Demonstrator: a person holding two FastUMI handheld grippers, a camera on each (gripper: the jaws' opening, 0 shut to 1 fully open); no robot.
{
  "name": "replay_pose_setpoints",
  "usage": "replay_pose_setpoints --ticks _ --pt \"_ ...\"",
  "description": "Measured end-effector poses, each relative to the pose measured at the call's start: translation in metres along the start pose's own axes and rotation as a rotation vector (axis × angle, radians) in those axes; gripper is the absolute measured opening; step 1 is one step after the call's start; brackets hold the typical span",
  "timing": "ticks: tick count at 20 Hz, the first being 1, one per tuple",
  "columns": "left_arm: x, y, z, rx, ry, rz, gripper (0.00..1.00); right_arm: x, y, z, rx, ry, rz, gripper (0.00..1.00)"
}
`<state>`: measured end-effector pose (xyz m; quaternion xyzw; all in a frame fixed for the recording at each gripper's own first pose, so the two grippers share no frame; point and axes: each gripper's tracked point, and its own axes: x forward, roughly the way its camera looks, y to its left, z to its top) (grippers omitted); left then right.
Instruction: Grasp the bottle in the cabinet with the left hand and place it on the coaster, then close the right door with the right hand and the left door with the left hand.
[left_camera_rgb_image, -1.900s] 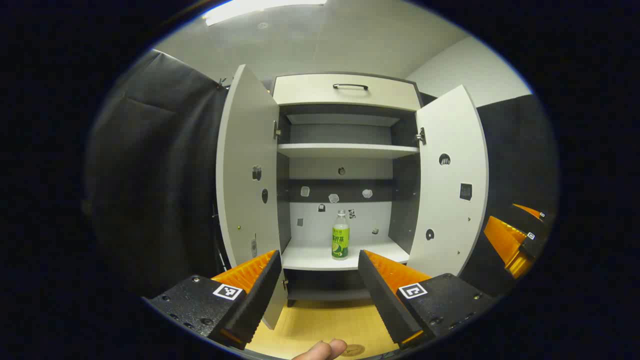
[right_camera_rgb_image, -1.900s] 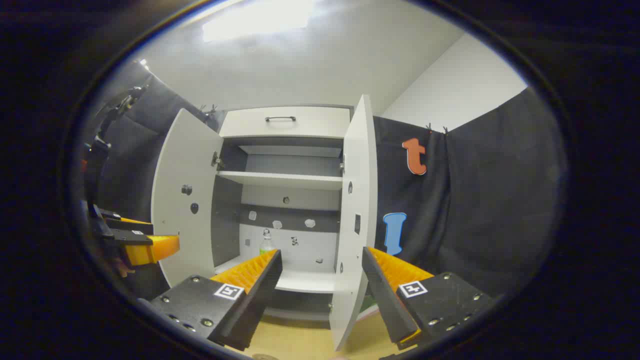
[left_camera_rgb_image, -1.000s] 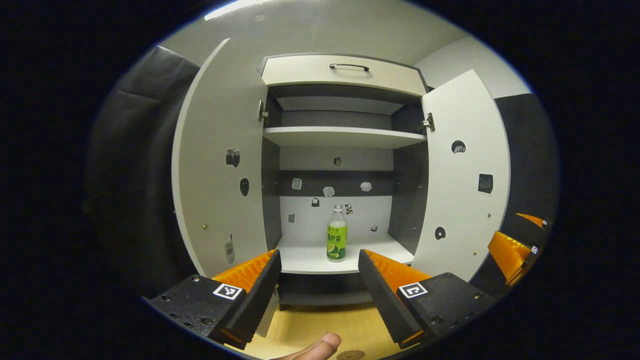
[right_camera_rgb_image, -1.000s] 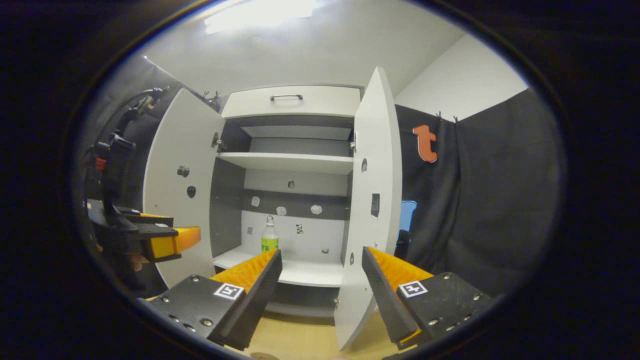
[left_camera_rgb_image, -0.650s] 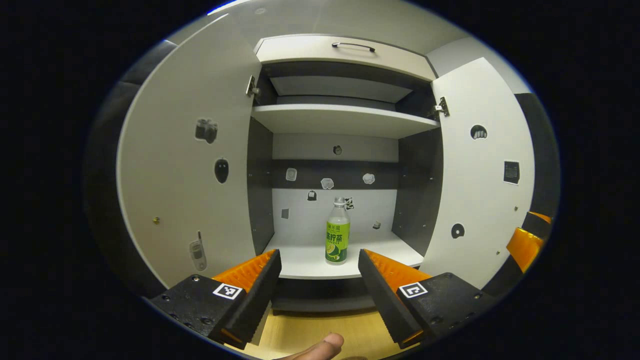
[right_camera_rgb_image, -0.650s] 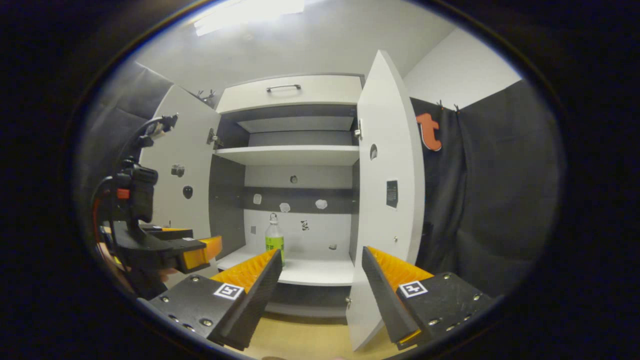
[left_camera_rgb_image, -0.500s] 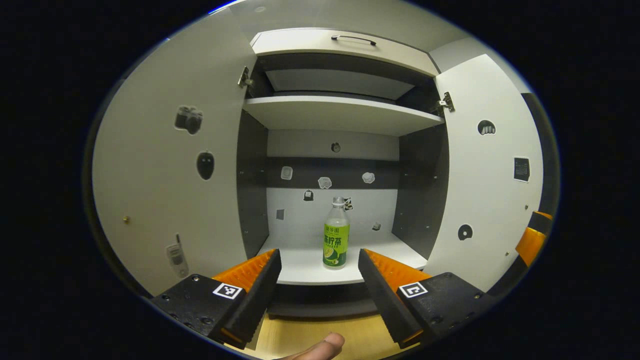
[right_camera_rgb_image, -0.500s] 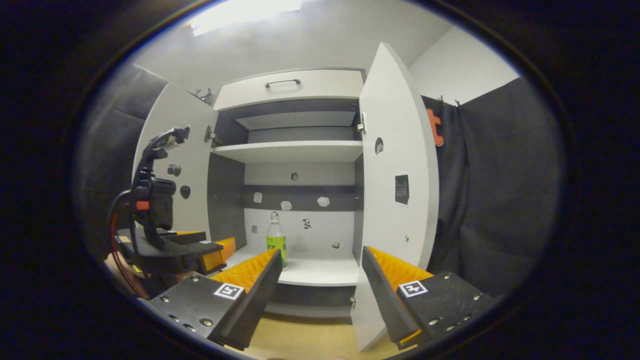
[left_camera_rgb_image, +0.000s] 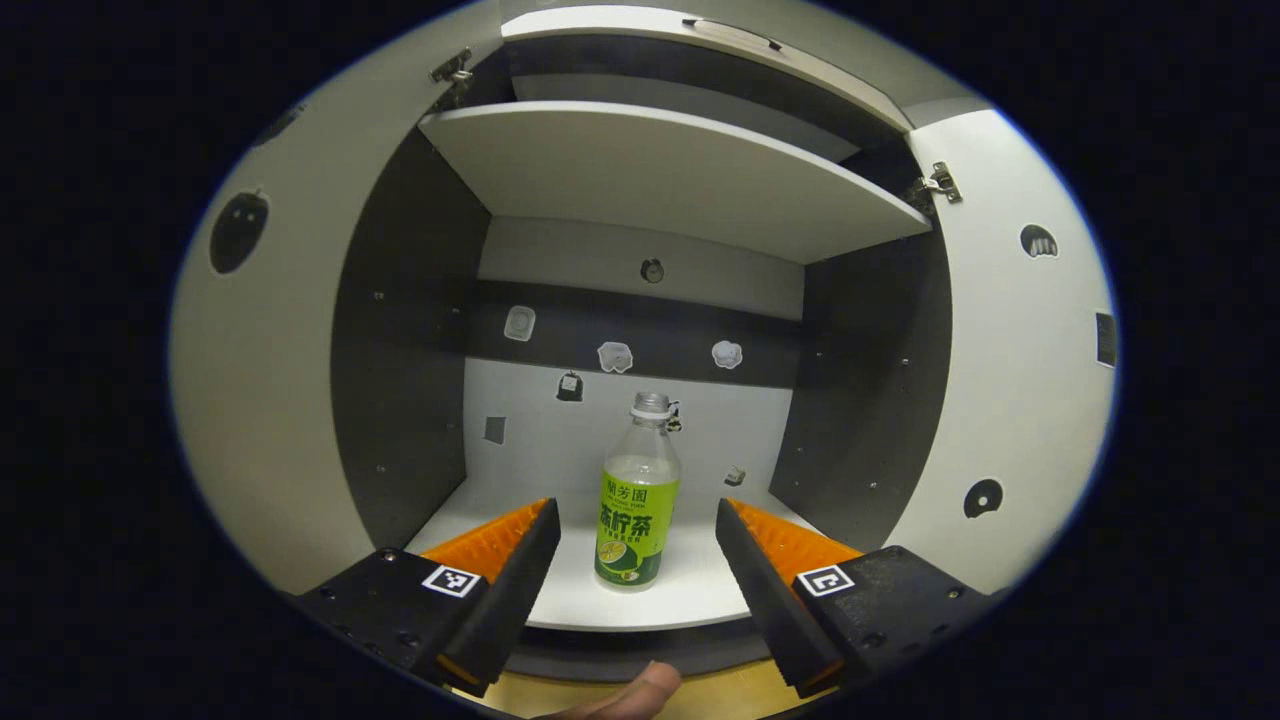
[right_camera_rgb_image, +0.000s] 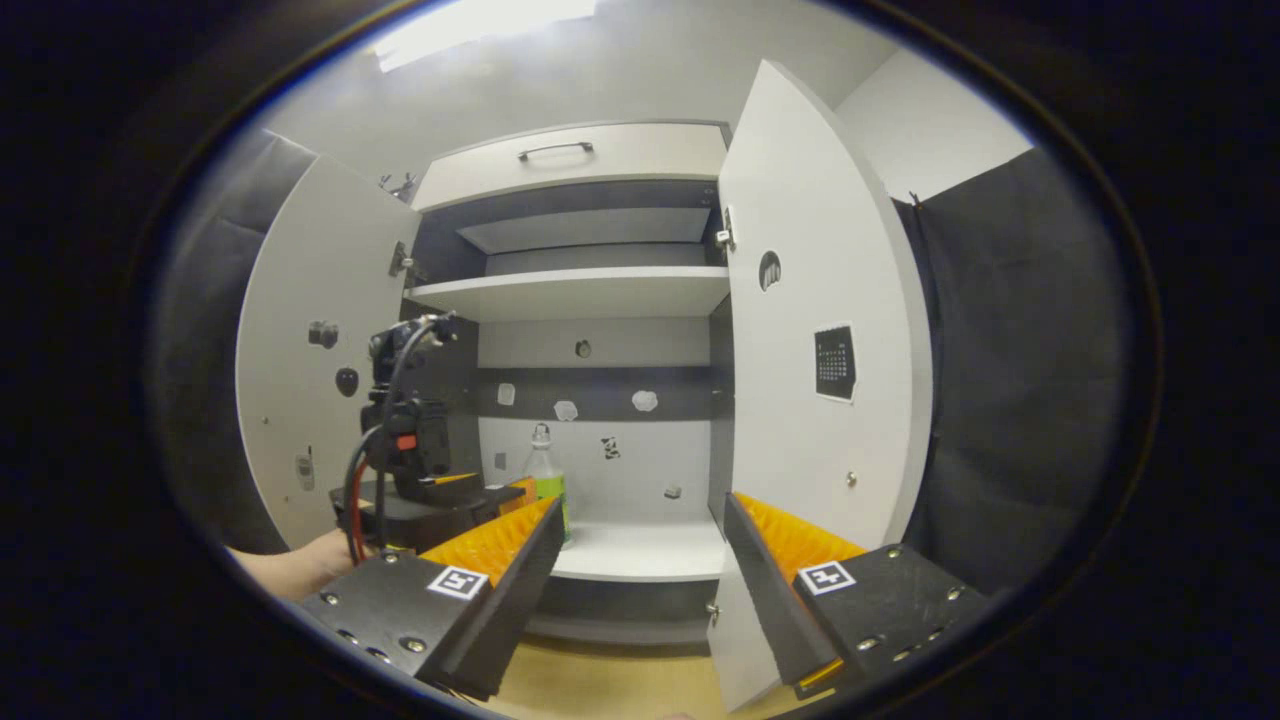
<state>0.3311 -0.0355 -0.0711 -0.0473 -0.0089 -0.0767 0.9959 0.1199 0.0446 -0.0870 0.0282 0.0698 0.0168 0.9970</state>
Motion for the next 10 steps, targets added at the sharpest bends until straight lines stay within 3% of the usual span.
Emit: replay_pose_setpoints --ticks 6,10 --pt "0.063 0.007 -0.012 0.088 0.015 0.015 0.99 0.004 -0.016 -0.017 -0.003 0.041 -0.032 0.97" --pt "0.091 0.004 -0.025 0.051 0.046 -0.017 0.99 -0.007 -0.028 -0.025 0.005 0.058 -0.048 0.97"
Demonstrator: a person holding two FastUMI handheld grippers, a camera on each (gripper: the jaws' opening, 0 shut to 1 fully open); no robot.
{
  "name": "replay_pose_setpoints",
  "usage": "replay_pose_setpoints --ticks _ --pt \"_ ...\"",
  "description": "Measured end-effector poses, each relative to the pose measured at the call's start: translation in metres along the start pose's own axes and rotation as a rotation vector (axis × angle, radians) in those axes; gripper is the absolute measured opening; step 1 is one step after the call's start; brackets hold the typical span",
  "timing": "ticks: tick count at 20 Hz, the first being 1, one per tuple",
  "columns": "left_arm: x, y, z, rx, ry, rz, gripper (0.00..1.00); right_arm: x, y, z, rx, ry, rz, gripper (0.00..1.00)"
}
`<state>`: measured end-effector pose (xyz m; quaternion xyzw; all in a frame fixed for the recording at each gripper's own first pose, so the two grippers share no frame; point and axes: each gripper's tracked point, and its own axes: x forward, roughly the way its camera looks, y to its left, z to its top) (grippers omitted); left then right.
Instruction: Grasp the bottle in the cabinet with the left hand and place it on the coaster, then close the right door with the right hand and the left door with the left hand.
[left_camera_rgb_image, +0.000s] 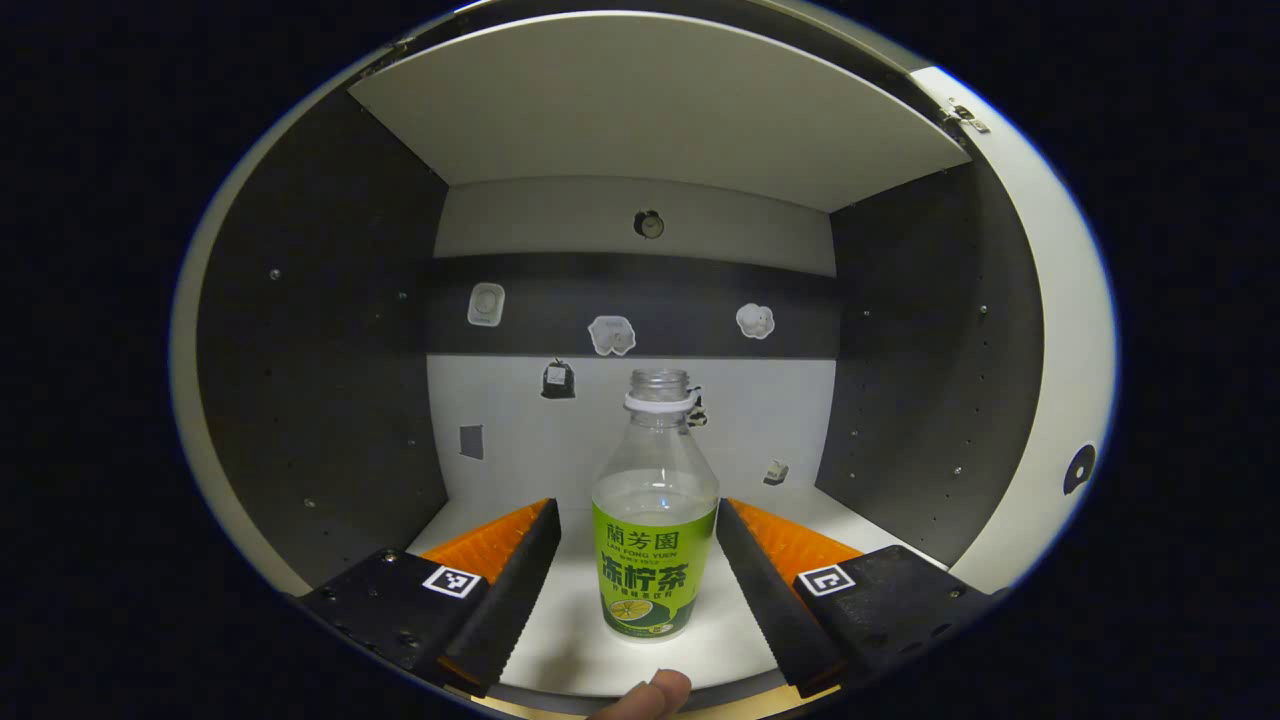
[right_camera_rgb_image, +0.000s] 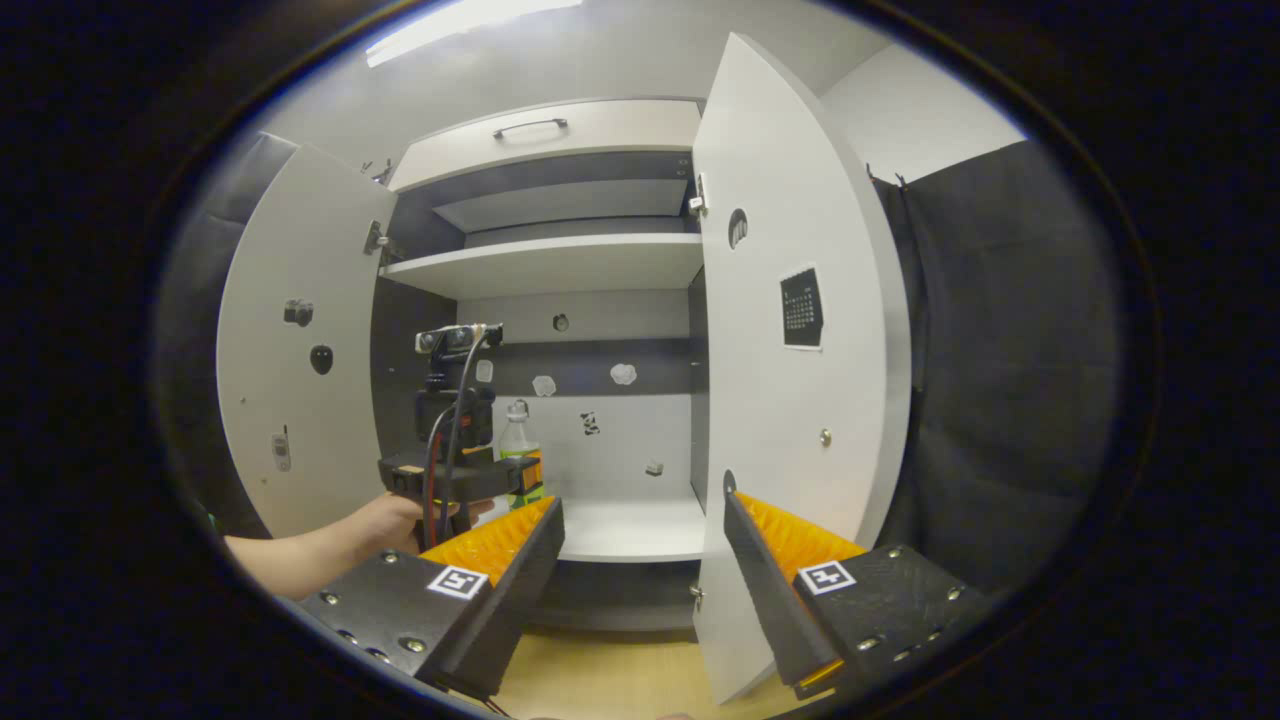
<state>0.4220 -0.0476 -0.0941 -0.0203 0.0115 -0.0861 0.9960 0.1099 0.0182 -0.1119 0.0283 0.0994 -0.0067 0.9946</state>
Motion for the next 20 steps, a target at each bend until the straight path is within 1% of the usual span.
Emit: replay_pose_setpoints --ticks 2,4,5,7,8,11,15,18,20 --pt "0.012 -0.003 -0.007 0.003 0.016 -0.031 0.98 -0.007 -0.005 0.001 -0.015 -0.003 -0.004 0.97" --pt "0.018 -0.004 -0.007 0.002 0.009 -0.046 0.83 -0.018 -0.007 0.004 -0.024 -0.013 0.003 0.97" --pt "0.017 -0.002 -0.005 0.004 0.005 -0.047 0.81 -0.023 -0.008 0.005 -0.028 -0.017 0.006 0.96" --pt "0.007 0.000 -0.007 -0.026 0.022 -0.035 0.79 -0.033 -0.012 0.004 -0.034 -0.021 0.001 0.97" --pt "-0.003 -0.003 -0.006 -0.045 0.027 -0.038 0.80 -0.039 -0.013 0.005 -0.032 -0.022 0.000 0.97" --pt "-0.039 -0.008 0.011 -0.073 -0.010 -0.048 0.80 -0.058 -0.015 0.008 -0.016 -0.028 0.003 0.97" --pt "-0.099 -0.014 0.029 -0.039 -0.057 -0.048 0.80 -0.086 -0.015 0.012 -0.016 -0.051 0.013 0.97" --pt "-0.150 -0.019 0.026 -0.036 -0.057 -0.039 0.79 -0.105 -0.017 0.016 -0.005 -0.069 0.016 0.97" --pt "-0.183 -0.025 0.023 -0.040 -0.047 -0.050 0.79 -0.117 -0.021 0.015 -0.003 -0.075 0.009 0.97"
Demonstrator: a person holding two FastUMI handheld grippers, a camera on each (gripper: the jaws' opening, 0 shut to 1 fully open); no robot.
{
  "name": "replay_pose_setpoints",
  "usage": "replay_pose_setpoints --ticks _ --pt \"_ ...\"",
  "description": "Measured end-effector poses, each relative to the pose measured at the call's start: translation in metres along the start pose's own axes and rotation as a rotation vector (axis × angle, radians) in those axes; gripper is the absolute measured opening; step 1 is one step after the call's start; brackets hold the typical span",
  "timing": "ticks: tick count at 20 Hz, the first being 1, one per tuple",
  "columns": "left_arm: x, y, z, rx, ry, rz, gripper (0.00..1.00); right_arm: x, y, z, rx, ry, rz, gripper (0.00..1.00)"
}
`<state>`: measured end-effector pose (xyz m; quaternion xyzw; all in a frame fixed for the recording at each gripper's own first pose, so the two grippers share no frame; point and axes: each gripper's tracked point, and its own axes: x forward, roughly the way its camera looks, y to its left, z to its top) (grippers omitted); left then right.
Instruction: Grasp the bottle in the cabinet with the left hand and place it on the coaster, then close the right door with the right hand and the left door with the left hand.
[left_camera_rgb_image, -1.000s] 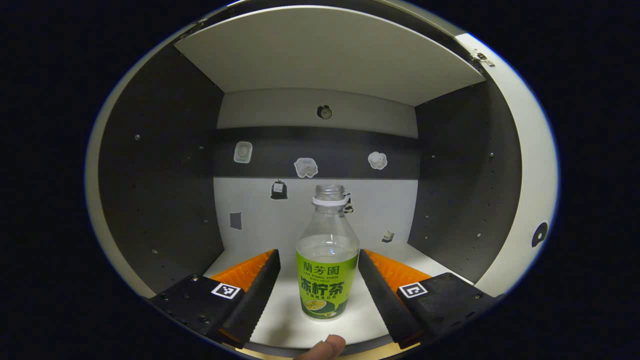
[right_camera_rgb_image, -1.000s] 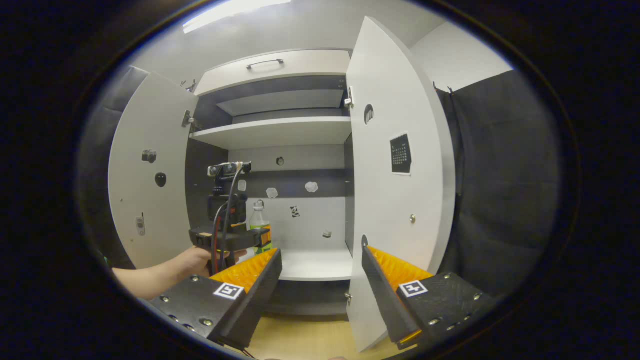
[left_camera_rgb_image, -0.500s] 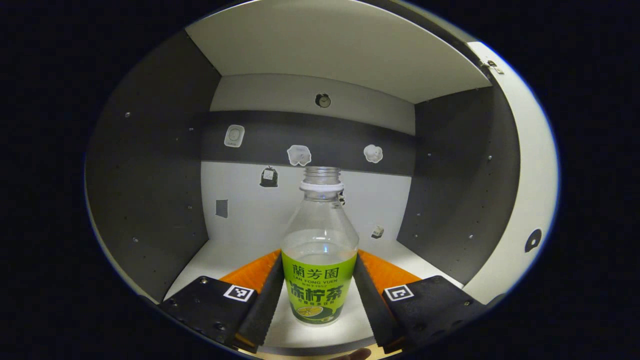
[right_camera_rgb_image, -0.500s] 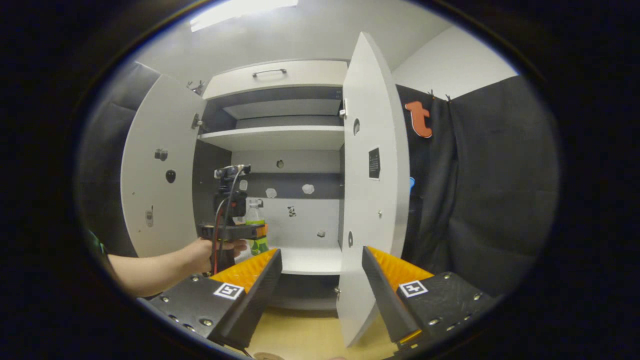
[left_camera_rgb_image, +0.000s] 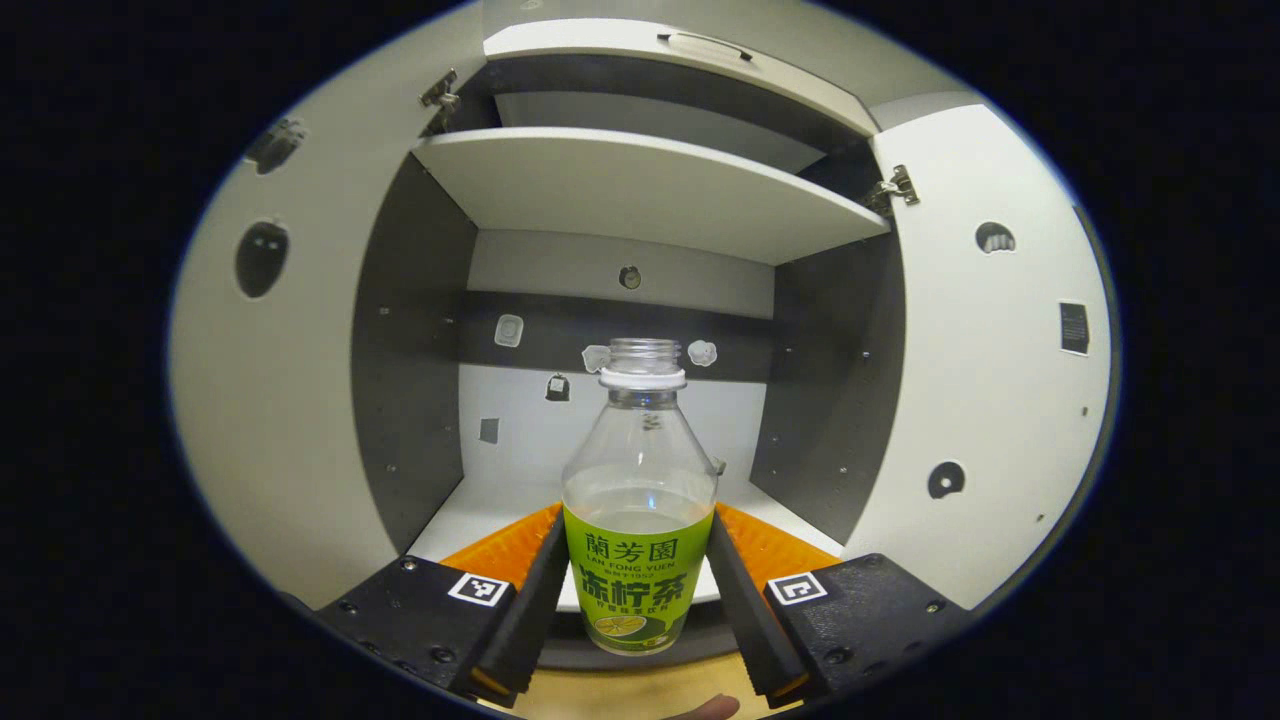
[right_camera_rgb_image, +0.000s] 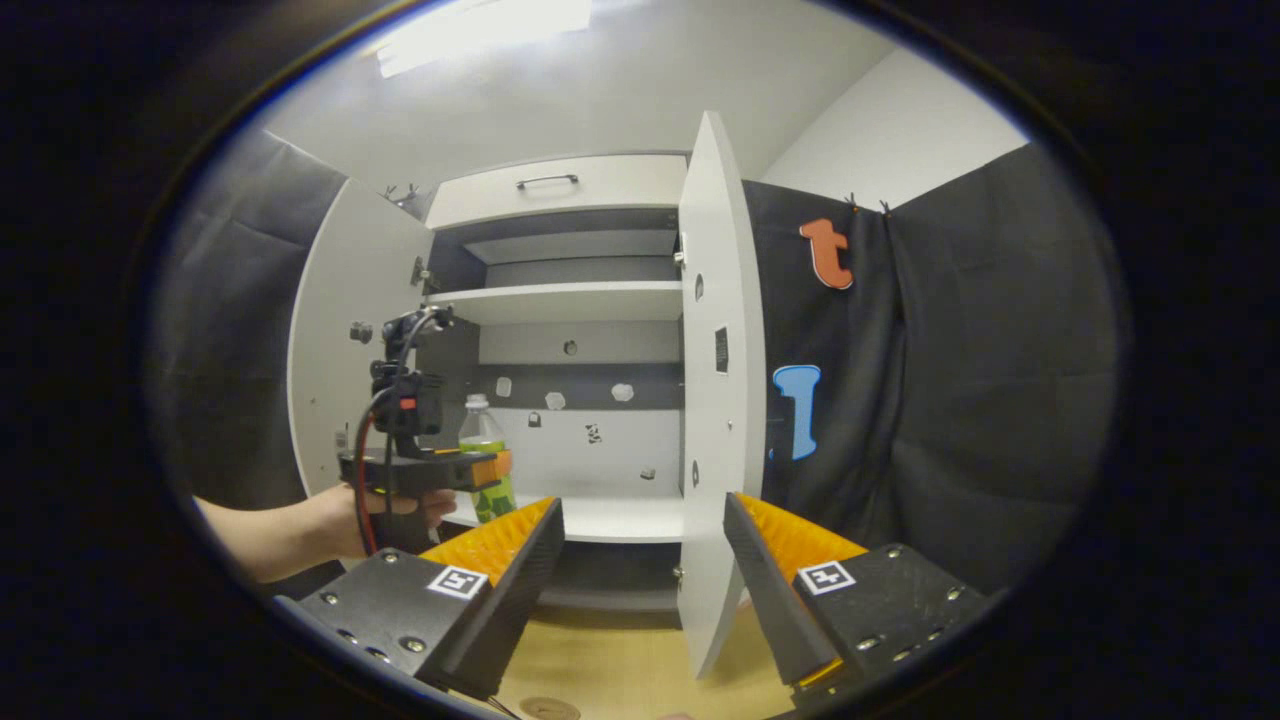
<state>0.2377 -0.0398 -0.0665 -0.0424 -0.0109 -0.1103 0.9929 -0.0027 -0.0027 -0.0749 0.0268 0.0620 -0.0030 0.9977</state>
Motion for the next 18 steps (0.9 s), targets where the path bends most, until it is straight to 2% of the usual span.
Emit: replay_pose_setpoints --ticks 5,10,11,14,18 --pt "-0.075 -0.011 -0.001 -0.016 -0.010 -0.020 0.78 -0.033 -0.006 0.002 0.042 -0.032 0.005 0.97" --pt "-0.127 -0.016 -0.016 0.001 0.004 -0.014 0.80 -0.055 -0.009 0.003 0.042 -0.057 0.023 0.97" --pt "-0.135 -0.016 -0.022 0.007 0.009 -0.009 0.77 -0.057 -0.009 0.005 0.052 -0.057 0.023 0.97" --pt "-0.156 -0.029 -0.047 -0.014 0.045 -0.022 0.79 -0.064 -0.008 0.011 0.075 -0.072 0.035 0.97" --pt "-0.175 -0.041 -0.087 -0.082 0.003 -0.028 0.79 -0.071 -0.007 0.007 0.065 -0.079 0.055 0.97"
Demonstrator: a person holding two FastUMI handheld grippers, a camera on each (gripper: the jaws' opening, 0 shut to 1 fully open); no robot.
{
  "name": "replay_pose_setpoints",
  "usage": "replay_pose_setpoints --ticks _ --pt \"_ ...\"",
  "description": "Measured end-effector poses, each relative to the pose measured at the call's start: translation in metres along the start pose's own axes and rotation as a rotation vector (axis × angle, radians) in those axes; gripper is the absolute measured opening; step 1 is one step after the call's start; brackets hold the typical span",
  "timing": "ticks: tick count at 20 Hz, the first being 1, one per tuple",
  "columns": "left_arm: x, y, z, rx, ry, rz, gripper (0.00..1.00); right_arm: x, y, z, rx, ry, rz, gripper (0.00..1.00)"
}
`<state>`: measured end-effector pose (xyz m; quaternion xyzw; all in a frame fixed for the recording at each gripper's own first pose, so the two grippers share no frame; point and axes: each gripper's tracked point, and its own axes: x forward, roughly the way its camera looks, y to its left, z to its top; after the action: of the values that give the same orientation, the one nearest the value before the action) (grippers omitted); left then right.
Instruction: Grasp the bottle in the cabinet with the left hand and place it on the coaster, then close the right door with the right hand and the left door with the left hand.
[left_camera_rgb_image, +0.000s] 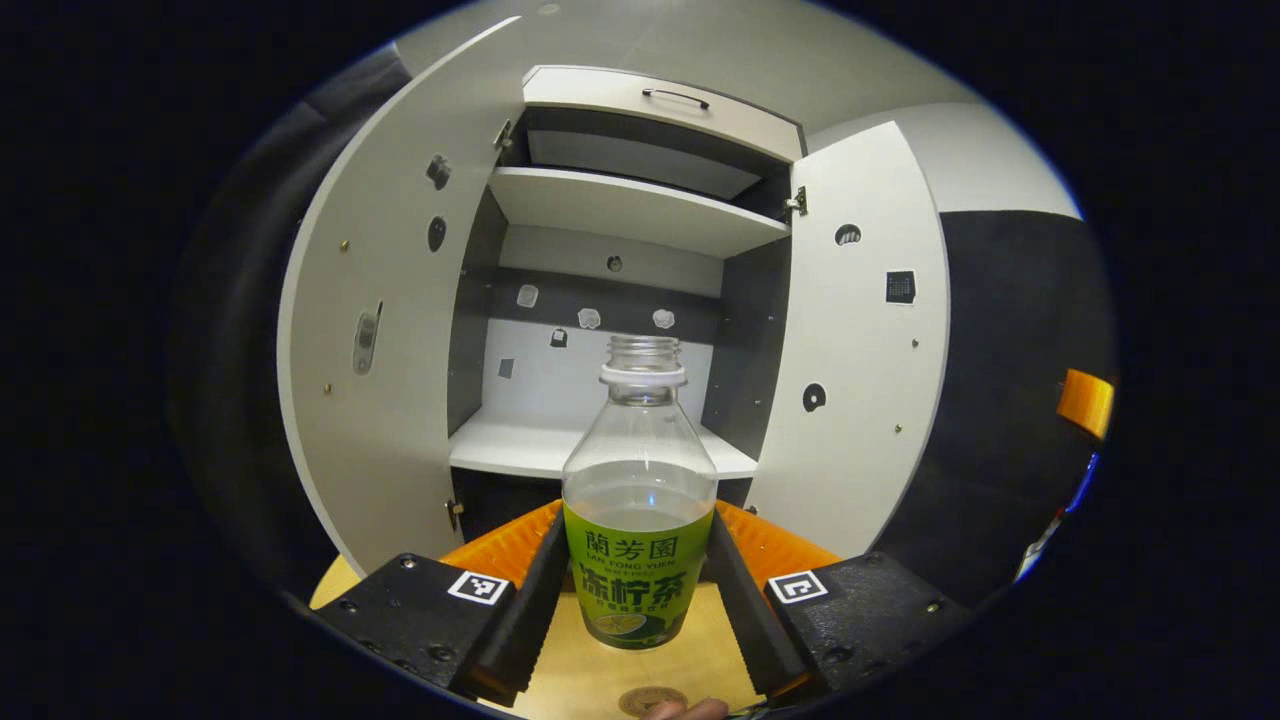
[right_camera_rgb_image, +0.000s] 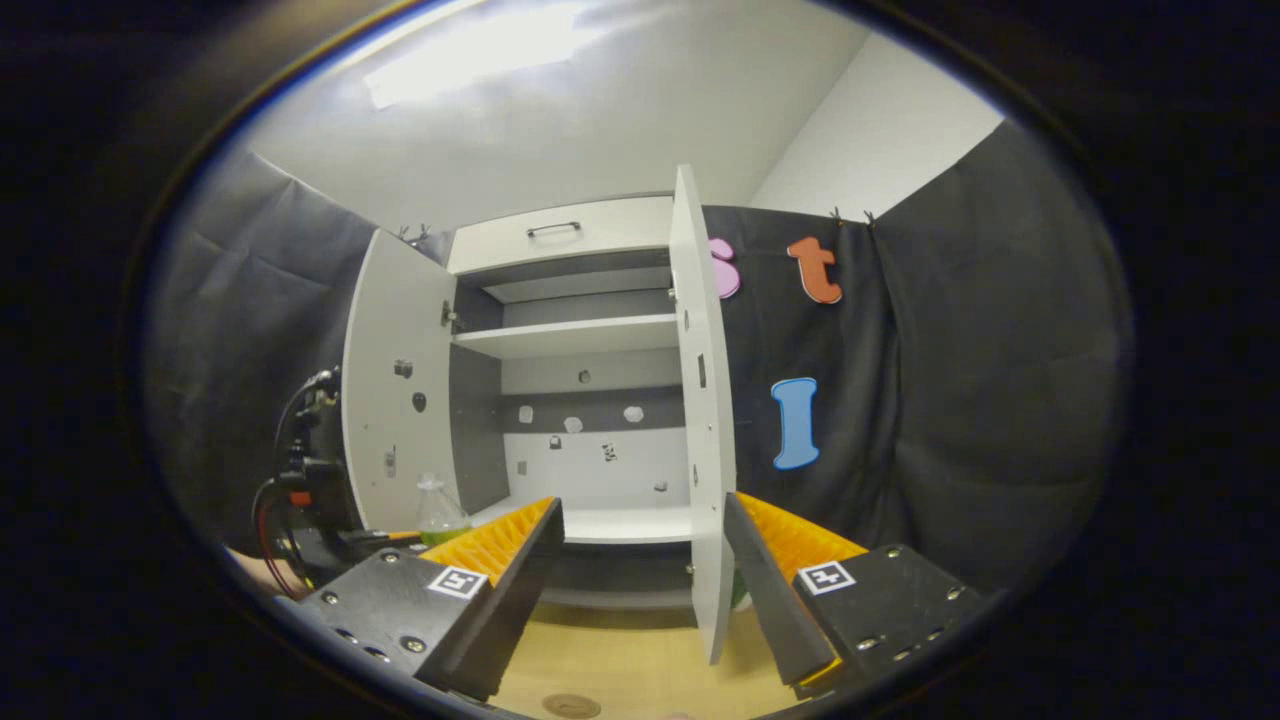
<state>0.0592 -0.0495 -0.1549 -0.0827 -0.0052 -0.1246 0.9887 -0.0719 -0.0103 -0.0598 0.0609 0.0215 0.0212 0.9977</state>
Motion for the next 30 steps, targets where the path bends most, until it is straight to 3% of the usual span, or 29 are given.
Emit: replay_pose_setpoints --ticks 3,7,14,17,22,26,27,30 --pt "-0.006 0.005 -0.054 -0.007 0.041 0.007 0.80 -0.005 -0.005 -0.013 -0.019 0.012 -0.011 0.96" --pt "-0.005 -0.001 -0.128 0.099 0.094 -0.072 0.80 -0.001 -0.015 -0.025 -0.008 0.037 -0.048 0.97" --pt "-0.014 -0.034 -0.231 0.057 0.205 -0.245 0.80 0.011 -0.039 -0.017 0.084 0.006 -0.090 0.97" --pt "-0.012 -0.036 -0.255 0.068 0.230 -0.278 0.80 0.012 -0.049 -0.007 0.069 -0.040 -0.088 0.97" --pt "-0.011 -0.040 -0.291 0.140 0.268 -0.353 0.80 0.018 -0.055 -0.010 0.082 -0.023 -0.112 0.96" --pt "-0.012 -0.046 -0.300 0.216 0.286 -0.413 0.83 0.021 -0.056 -0.015 0.061 -0.001 -0.116 0.97" --pt "-0.014 -0.047 -0.300 0.222 0.288 -0.424 0.89 0.021 -0.056 -0.016 0.053 0.006 -0.117 0.97" --pt "-0.015 -0.045 -0.291 0.230 0.289 -0.422 0.90 0.024 -0.058 -0.022 0.037 0.020 -0.119 0.97"
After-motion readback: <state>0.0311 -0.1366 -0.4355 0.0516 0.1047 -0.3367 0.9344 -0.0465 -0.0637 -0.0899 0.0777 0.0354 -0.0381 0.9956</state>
